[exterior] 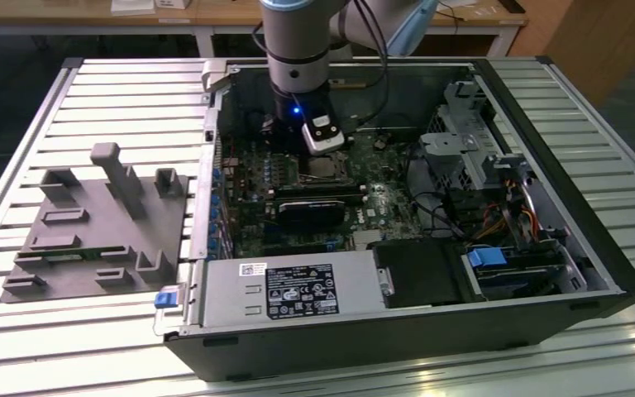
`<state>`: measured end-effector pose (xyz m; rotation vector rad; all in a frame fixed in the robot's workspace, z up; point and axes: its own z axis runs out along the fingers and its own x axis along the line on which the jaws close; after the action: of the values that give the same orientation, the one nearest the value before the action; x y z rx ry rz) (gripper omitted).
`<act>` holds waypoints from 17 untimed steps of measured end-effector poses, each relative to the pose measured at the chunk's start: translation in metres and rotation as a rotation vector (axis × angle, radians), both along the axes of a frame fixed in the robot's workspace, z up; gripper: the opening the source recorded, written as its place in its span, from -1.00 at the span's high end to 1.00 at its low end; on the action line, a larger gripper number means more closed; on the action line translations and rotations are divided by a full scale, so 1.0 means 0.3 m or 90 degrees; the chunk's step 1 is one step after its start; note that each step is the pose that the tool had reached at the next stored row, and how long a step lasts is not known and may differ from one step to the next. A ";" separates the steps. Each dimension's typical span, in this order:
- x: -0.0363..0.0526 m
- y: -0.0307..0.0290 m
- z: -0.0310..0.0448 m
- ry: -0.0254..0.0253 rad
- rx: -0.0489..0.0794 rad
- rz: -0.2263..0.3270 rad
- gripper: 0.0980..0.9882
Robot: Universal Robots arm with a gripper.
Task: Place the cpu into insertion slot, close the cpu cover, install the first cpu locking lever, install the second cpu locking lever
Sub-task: 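Close the cpu cover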
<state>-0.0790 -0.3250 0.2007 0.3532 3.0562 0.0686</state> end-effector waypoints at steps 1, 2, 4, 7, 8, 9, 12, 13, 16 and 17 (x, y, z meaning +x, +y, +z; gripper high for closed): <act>0.001 0.000 0.000 0.0000 0.000 0.000 0.99; 0.003 0.000 0.000 0.0001 0.000 0.000 0.99; 0.005 0.000 0.000 0.0001 0.000 0.000 0.99; 0.010 0.000 0.000 0.0000 0.000 0.000 0.99; 0.010 0.000 0.000 0.0000 0.000 0.000 0.99; 0.010 0.000 0.000 0.0001 0.000 0.000 0.99; 0.011 0.000 0.000 0.0001 0.000 0.000 0.99; 0.014 0.000 0.000 0.0001 0.000 0.000 0.99; 0.017 0.000 0.000 0.0001 0.000 0.000 0.99; 0.017 0.000 0.000 0.0000 0.000 0.000 0.99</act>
<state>-0.0738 -0.3250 0.2008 0.3534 3.0562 0.0684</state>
